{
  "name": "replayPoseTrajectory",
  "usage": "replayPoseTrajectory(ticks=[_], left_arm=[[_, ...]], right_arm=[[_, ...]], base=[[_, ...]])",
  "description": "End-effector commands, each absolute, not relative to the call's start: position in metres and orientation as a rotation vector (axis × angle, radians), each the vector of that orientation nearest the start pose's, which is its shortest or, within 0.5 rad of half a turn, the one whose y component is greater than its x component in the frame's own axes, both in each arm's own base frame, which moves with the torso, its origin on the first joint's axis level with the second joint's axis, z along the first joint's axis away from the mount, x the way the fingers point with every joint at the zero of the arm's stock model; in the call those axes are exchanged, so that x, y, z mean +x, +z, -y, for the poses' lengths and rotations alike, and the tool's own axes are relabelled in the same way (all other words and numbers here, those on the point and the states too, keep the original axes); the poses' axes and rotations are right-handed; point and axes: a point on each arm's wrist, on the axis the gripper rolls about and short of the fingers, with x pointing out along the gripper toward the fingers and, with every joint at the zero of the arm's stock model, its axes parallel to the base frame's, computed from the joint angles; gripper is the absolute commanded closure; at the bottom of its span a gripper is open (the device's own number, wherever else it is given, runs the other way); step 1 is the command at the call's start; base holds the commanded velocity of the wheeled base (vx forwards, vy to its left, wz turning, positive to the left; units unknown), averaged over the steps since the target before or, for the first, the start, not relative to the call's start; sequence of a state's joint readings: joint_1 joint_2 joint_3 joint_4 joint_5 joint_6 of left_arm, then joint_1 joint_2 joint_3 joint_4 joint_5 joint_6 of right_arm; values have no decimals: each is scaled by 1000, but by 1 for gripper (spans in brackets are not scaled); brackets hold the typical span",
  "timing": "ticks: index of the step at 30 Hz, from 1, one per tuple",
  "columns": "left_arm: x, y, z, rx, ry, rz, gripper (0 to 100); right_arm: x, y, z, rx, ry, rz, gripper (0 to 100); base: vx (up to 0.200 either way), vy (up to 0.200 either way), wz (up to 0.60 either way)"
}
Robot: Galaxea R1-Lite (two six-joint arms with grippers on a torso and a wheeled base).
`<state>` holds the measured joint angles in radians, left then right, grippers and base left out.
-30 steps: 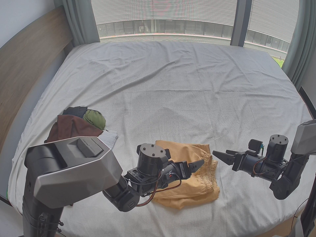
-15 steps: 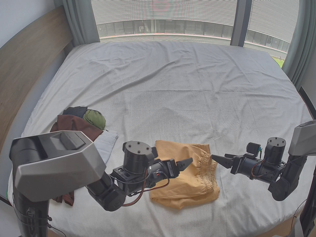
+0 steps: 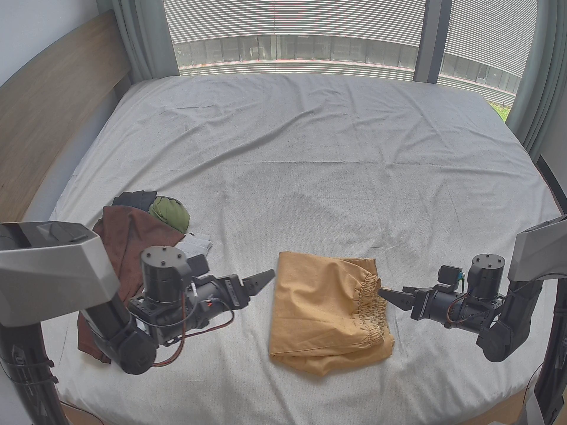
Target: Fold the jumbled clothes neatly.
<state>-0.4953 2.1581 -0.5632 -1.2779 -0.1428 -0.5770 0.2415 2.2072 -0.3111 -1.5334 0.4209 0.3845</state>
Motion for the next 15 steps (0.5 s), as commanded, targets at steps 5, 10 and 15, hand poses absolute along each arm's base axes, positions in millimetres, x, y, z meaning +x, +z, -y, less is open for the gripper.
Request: replayPoseTrajectory(ticks=[5, 10, 15], left_arm=[[259, 71, 92, -496, -456, -410, 0], [254, 65, 81, -422, -453, -424, 0], [254, 57, 73, -411, -447, -451, 0]], right_arm=[[274, 5, -76, 386, 558, -566, 0], [271, -2, -72, 354, 548, -613, 0], [268, -16, -71, 342, 533, -686, 0]], base=[[0, 0, 0], [0, 0, 0], [0, 0, 0]])
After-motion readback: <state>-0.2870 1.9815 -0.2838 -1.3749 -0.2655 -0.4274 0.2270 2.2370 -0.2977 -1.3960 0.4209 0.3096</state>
